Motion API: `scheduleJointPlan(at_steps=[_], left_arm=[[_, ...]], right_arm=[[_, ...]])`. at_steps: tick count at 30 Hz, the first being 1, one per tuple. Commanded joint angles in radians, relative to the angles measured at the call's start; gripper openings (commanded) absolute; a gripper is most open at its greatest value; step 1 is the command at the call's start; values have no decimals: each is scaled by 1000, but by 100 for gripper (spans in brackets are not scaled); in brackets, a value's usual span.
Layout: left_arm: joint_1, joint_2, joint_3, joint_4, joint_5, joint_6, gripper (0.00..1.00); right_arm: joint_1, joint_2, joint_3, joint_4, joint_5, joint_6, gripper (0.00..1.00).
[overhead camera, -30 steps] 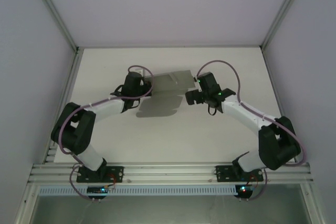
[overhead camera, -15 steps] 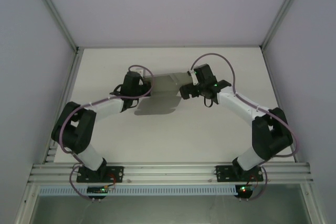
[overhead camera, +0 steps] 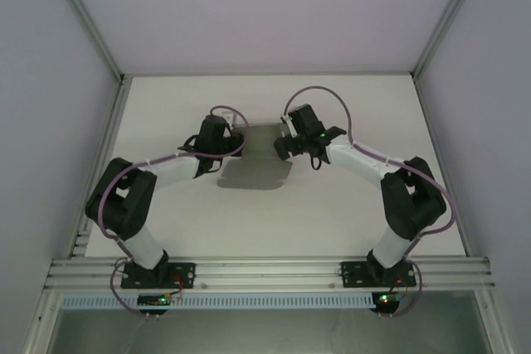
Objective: Assemble paper box
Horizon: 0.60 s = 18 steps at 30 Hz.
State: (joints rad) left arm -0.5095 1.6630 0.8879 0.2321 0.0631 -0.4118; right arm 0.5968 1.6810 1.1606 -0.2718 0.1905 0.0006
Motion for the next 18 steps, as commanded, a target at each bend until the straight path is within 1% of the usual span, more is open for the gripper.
scheduleJointPlan(at_steps=[1,3,4,7,11,14,18], left_arm=[[-27,-10,49,46,85,-39,0],[-27,-6,60,33,81,-50,0],[-28,-5,62,28,79,-52,0],[-27,-7,60,19,55,-59,0],[-21,-6,58,-3,24,-58,0],[-13,-12,46,-5,15,-58,0],[-4,-22,30,4,18,-55,0]], right_arm=[[54,56,23,65,142,-19,98],[79,76,23,78,201,-19,98],[90,85,51,81,236,-16,98],[101,88,53,80,277,1,98],[78,10,37,67,227,34,98],[52,-101,-36,46,148,34,98],[-35,-264,-115,7,-127,35,98]])
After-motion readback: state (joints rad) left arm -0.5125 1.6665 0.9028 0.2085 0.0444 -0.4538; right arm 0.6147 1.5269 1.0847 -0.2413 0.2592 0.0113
